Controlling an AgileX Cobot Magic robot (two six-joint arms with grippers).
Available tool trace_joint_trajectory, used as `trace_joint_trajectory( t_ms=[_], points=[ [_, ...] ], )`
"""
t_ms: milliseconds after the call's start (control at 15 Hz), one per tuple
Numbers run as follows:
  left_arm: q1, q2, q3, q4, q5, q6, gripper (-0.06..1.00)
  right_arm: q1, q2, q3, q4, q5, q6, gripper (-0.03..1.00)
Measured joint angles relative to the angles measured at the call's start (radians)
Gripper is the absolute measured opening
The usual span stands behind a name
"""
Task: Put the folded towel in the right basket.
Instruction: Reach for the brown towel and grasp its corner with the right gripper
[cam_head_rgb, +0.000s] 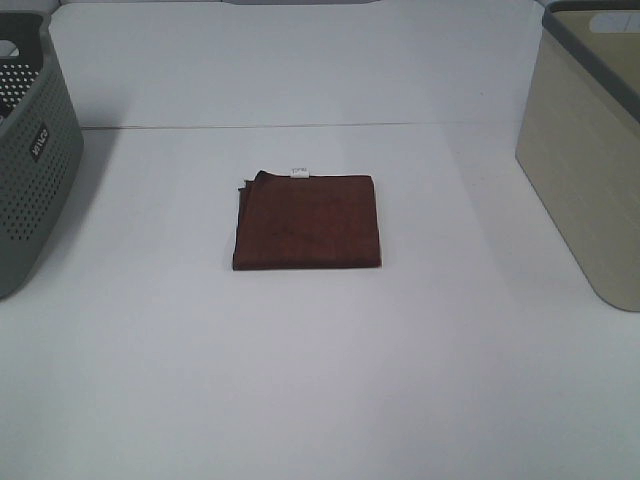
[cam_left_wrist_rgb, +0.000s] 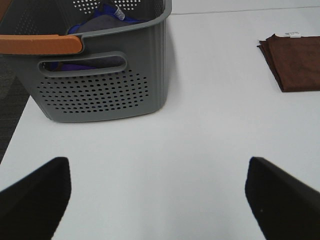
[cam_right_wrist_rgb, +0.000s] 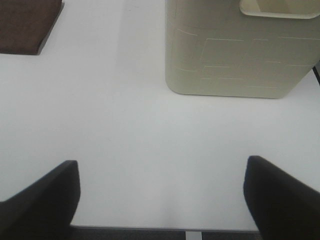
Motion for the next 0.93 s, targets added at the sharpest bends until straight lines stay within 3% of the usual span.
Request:
trace_joint_trajectory(
  t_ms=[267,400,667,933],
  points=[
    [0.000,0.000,0.000,0.000,0.000,0.000,0.88,0.000,0.075,-0.046,0.010,-0.075,0.000,0.85],
    [0.000,0.000,0.000,0.000,0.000,0.000,0.88,0.000,0.221,-0.113,0.037,-0.126,-0.001,0.85],
    [0.000,0.000,0.000,0.000,0.000,0.000,0.88,0.000,0.525,-0.253,0.070,-0.133,-0.004,0.84],
    [0.000,0.000,0.000,0.000,0.000,0.000,0.88,0.000,0.922,-0.505,0.237,-0.090,-0.067,0.84]
  ],
)
